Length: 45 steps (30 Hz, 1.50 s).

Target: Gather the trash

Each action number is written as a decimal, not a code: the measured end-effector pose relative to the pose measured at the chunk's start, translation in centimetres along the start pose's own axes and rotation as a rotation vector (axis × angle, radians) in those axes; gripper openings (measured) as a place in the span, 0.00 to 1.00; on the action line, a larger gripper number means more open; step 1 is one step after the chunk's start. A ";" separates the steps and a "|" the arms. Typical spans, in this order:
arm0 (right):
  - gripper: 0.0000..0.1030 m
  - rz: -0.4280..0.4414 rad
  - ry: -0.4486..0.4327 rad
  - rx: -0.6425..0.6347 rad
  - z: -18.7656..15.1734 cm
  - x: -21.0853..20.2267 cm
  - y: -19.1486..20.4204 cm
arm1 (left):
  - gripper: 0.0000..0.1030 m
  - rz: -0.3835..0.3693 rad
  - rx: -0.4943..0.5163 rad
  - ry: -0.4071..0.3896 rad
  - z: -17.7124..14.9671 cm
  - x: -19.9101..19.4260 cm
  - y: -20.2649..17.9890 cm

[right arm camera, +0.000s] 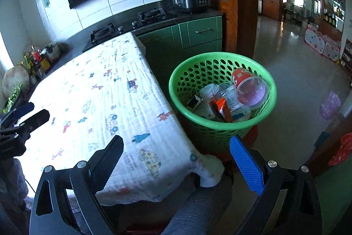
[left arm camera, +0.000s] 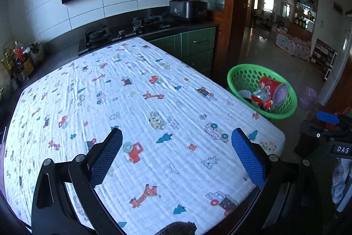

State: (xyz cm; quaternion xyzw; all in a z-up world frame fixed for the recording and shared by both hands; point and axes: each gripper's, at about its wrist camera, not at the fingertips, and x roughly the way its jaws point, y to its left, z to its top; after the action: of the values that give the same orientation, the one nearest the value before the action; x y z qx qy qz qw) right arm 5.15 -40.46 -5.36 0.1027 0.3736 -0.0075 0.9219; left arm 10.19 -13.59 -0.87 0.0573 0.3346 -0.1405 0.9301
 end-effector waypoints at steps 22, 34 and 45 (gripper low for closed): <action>0.91 -0.018 -0.036 -0.044 -2.8 -2.6 2.9 | 0.95 0.039 -0.028 -0.022 -3.1 -2.5 1.4; 0.91 -0.003 -0.033 -0.059 -3.2 -2.7 3.8 | 0.95 0.054 -0.031 -0.014 -3.5 -2.4 1.7; 0.92 0.013 -0.033 -0.070 -3.3 -2.7 4.2 | 0.95 0.059 -0.028 -0.011 -3.6 -2.4 1.8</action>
State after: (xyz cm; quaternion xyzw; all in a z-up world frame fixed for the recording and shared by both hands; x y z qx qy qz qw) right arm 1.32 -35.89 -5.06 0.0729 0.3577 0.0099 0.9309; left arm 6.83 -10.65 -2.07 0.0535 0.3297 -0.1087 0.9363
